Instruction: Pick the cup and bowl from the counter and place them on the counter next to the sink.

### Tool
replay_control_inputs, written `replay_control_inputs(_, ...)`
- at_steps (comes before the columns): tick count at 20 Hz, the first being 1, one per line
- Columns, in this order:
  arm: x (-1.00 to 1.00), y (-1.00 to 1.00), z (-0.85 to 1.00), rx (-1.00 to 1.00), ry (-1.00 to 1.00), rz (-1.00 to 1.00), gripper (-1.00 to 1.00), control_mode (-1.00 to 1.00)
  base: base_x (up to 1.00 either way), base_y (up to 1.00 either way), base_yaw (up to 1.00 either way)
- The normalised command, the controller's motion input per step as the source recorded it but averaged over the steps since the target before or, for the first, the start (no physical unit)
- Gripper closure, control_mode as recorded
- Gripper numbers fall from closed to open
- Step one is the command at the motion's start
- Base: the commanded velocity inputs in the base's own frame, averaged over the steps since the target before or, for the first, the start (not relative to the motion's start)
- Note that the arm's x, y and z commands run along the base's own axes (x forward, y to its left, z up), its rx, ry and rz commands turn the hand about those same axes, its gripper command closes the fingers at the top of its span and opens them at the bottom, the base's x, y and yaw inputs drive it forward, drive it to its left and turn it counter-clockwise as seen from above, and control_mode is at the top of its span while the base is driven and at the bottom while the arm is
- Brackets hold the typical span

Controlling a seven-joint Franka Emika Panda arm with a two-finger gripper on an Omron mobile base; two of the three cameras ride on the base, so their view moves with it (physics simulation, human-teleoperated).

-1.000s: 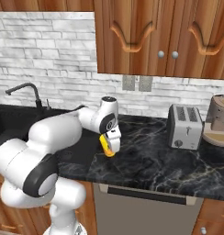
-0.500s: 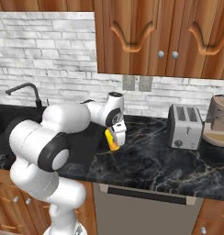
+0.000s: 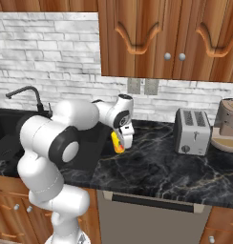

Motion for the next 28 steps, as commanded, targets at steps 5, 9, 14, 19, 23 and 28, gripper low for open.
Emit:
replay_control_inputs(5,0.12,0.00,-0.38,0.02,0.00,0.00,1.00,-1.00,0.00,0.00,0.00)
replay_control_inputs(9,0.00,0.00,-0.42,0.01,0.00,0.00,1.00,-1.00,0.00,0.00,0.00)
replay_control_inputs(14,0.00,0.00,-0.23,0.00,0.00,0.00,1.00,-1.00,0.00,0.00,0.00)
replay_control_inputs(19,0.00,0.00,-0.05,0.00,0.00,0.00,1.00,-1.00,0.00,0.00,0.00)
replay_control_inputs(23,0.00,0.00,0.00,0.00,0.00,0.00,-1.00,-1.00,0.00,0.00,0.00)
replay_control_inputs(28,0.01,0.00,0.04,0.00,0.01,0.00,-1.00,-1.00,0.00,0.00,0.00)
